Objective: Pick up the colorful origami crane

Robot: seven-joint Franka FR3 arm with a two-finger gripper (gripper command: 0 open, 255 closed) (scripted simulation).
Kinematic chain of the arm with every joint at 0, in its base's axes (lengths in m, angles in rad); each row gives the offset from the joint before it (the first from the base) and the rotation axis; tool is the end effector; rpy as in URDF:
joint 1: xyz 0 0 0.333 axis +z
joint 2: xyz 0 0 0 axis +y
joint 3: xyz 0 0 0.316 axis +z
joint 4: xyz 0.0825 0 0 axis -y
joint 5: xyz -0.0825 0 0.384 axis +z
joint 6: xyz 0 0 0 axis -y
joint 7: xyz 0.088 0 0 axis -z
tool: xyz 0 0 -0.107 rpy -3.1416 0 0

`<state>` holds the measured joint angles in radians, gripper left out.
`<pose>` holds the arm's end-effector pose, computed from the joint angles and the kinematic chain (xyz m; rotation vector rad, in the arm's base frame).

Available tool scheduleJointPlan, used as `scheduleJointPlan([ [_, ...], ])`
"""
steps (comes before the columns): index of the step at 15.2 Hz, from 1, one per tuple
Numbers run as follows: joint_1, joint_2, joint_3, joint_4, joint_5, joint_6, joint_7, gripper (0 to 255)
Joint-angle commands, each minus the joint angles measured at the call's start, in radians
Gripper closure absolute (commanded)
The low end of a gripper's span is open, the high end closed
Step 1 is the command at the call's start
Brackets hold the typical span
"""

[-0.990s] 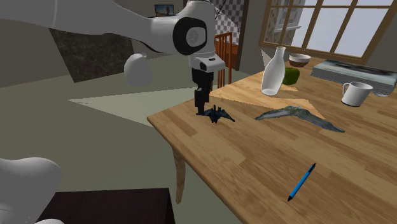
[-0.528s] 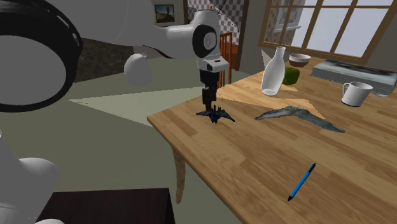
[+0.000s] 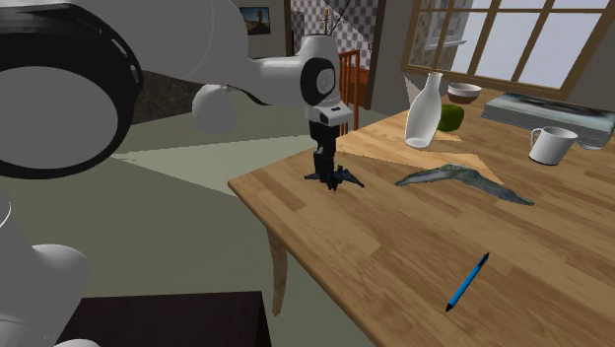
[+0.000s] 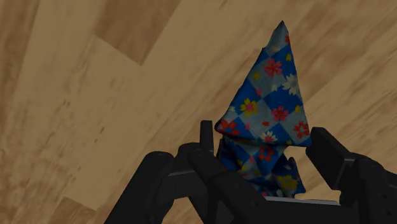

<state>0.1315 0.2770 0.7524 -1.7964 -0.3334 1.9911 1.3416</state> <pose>0.4300 0.4439 0.4301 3.0435 -0.5216 0.1621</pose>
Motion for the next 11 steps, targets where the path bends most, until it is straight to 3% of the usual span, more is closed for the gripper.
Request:
scheduleJointPlan([
  [1,0.0,0.0,0.0,-0.002,-0.001,0.003,0.0,255],
  [11,-0.002,-0.01,0.004,0.014,0.009,-0.02,-0.007,255],
])
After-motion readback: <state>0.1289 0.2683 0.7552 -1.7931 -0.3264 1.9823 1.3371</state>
